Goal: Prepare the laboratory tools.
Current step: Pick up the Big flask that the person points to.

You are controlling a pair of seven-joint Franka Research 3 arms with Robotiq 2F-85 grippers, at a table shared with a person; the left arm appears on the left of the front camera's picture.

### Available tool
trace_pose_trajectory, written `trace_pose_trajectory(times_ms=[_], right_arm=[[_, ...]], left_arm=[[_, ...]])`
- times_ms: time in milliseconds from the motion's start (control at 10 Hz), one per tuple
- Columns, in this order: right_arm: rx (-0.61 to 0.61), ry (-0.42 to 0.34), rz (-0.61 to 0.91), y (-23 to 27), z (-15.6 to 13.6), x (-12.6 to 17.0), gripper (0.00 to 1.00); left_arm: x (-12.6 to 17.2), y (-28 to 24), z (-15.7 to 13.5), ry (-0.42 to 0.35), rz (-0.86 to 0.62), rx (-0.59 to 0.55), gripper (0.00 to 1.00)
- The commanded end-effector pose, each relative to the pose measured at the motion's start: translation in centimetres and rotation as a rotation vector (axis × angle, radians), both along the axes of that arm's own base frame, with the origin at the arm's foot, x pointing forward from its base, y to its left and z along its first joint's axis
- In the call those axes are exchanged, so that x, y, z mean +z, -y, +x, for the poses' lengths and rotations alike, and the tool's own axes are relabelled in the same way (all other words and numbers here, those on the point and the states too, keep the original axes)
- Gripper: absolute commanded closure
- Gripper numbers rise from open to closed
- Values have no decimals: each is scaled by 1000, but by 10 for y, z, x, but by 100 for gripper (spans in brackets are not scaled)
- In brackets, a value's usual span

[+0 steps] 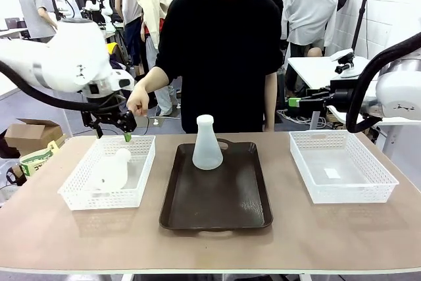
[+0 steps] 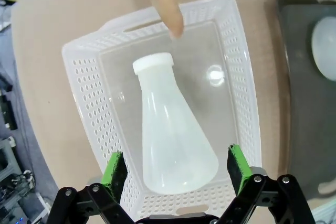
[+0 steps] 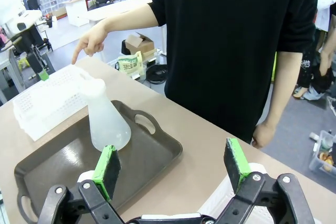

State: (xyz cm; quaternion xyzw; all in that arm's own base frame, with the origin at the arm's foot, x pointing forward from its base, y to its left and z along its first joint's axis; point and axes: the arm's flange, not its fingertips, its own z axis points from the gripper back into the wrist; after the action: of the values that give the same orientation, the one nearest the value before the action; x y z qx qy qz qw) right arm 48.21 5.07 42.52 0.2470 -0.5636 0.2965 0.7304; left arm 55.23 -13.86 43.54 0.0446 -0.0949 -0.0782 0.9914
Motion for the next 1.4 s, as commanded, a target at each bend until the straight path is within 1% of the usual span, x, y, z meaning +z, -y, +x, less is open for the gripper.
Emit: trace_pose_trajectory(times_ms=[0, 200, 400, 500, 700, 800, 900, 1100, 1300], right_arm=[[-8, -15, -8, 0, -1, 2, 0], [-8, -15, -8, 0, -1, 2, 0], [-8, -15, -8, 0, -1, 2, 0], [-8, -15, -8, 0, -1, 2, 0], [-8, -15, -8, 0, -1, 2, 0], [-8, -15, -8, 0, -1, 2, 0], [-8, -15, -8, 0, -1, 2, 0], [-8, -15, -8, 0, -1, 2, 0], [-8, -15, -8, 0, -1, 2, 0]], left_arm=[[-17, 14, 17, -30, 84, 66, 0], [-23, 7, 21, -45, 69, 113, 0], [-33, -9, 26, -64, 10, 166, 0], [-38, -13, 27, -66, -24, 169, 0], [-52, -16, 27, -57, -67, 131, 0], [-61, -19, 31, -74, -94, 104, 0], [-67, -21, 32, -71, -100, 86, 0], [-76, -27, 36, -61, -93, 76, 0], [-84, -29, 42, -57, -135, 72, 0]])
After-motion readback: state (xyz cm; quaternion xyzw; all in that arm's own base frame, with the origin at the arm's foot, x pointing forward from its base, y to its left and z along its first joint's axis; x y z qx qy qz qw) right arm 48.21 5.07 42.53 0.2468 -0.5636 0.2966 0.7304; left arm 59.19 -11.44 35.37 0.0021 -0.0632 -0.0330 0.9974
